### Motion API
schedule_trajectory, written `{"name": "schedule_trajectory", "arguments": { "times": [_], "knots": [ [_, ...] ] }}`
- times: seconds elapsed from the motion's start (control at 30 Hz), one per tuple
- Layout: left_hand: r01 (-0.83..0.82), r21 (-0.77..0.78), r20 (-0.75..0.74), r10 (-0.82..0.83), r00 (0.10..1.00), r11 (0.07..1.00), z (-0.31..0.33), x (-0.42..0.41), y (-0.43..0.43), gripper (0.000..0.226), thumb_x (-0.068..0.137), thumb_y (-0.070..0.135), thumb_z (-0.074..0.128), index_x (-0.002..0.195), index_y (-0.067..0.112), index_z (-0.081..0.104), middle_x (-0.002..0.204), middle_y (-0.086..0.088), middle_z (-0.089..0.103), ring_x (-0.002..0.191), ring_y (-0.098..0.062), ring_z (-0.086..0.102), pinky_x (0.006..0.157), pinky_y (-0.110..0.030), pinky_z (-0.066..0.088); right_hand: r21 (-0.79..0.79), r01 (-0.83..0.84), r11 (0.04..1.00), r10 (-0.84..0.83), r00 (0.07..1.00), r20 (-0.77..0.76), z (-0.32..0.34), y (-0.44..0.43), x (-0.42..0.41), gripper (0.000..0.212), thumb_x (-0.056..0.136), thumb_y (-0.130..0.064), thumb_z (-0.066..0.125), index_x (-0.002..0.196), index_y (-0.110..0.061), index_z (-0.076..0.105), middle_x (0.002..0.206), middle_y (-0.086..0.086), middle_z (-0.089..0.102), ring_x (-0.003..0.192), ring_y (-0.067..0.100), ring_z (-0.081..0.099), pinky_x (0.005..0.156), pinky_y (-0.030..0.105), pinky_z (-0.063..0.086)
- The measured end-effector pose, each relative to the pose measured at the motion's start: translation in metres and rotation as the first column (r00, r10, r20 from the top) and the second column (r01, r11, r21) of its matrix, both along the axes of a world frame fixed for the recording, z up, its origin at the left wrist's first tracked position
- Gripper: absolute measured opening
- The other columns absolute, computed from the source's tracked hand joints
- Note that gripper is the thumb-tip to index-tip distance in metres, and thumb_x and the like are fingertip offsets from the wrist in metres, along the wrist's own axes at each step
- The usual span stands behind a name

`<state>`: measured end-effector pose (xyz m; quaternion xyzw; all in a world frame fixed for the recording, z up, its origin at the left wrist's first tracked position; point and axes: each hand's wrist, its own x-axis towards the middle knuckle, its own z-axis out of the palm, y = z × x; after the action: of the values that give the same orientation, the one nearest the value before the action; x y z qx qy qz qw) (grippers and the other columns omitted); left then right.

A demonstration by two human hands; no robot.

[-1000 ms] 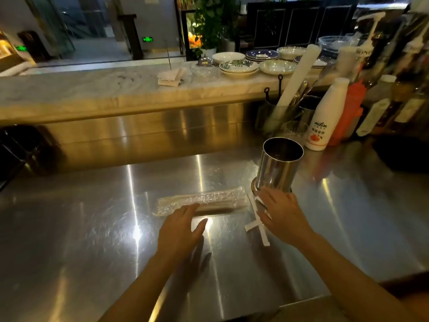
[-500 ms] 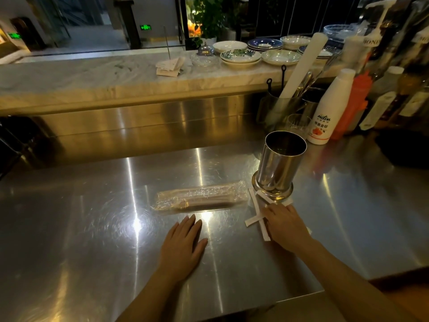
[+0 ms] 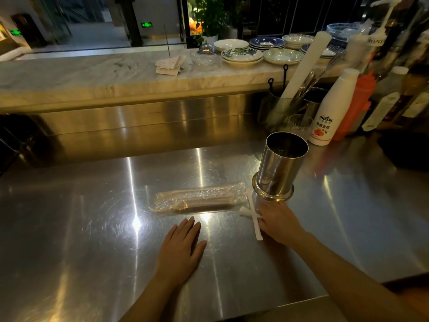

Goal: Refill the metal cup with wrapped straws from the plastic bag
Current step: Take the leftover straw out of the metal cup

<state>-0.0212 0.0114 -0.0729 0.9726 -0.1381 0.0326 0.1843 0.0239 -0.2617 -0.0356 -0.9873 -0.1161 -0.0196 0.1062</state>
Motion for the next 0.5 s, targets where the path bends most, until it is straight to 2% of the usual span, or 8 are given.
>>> {"name": "schedule_trajectory", "arguments": {
  "times": [0.1,0.23,0.37,0.5],
  "knots": [
    [-0.008,-0.009,0.002,0.008,1.000,1.000,0.000,-0.001,0.000,0.056,0.090,0.051,0.031,0.138,0.023,0.037,0.148,0.000,0.037,0.138,-0.015,0.028,0.113,-0.034,0.008,0.187,0.131,0.974,-0.124,0.991,-0.051,0.006,0.004,0.002,0.008,0.089,-0.024,0.053,0.085,-0.017,0.053,0.074,-0.003,0.053,0.066,0.010,0.049,0.062,0.015,0.034],
    [-0.008,-0.014,0.013,0.008,1.000,1.000,0.000,0.000,0.000,0.055,0.090,0.050,0.034,0.136,0.021,0.041,0.145,-0.002,0.041,0.136,-0.017,0.033,0.112,-0.037,0.014,0.340,0.185,0.922,-0.156,0.982,-0.109,0.012,0.002,0.001,0.008,0.090,-0.019,0.052,0.087,-0.013,0.054,0.070,-0.002,0.053,0.060,0.007,0.050,0.053,0.010,0.034],
    [-0.012,-0.020,0.025,0.012,1.000,1.000,0.002,0.000,0.000,0.058,0.089,0.054,0.028,0.135,0.021,0.043,0.144,-0.002,0.043,0.134,-0.017,0.034,0.111,-0.036,0.018,0.354,0.224,0.908,-0.195,0.974,-0.115,0.015,-0.008,-0.001,0.006,0.091,-0.016,0.048,0.086,-0.018,0.051,0.061,-0.009,0.046,0.056,0.005,0.046,0.053,0.013,0.032],
    [-0.016,-0.037,-0.012,0.015,1.000,0.999,0.000,0.000,0.000,0.057,0.089,0.052,0.030,0.139,0.024,0.035,0.149,0.002,0.034,0.139,-0.012,0.024,0.114,-0.031,0.012,0.246,0.319,0.915,-0.293,0.946,-0.138,0.012,-0.019,-0.005,0.007,0.092,-0.019,0.045,0.091,-0.017,0.052,0.069,0.001,0.055,0.058,0.010,0.047,0.053,0.019,0.032]
  ]
}}
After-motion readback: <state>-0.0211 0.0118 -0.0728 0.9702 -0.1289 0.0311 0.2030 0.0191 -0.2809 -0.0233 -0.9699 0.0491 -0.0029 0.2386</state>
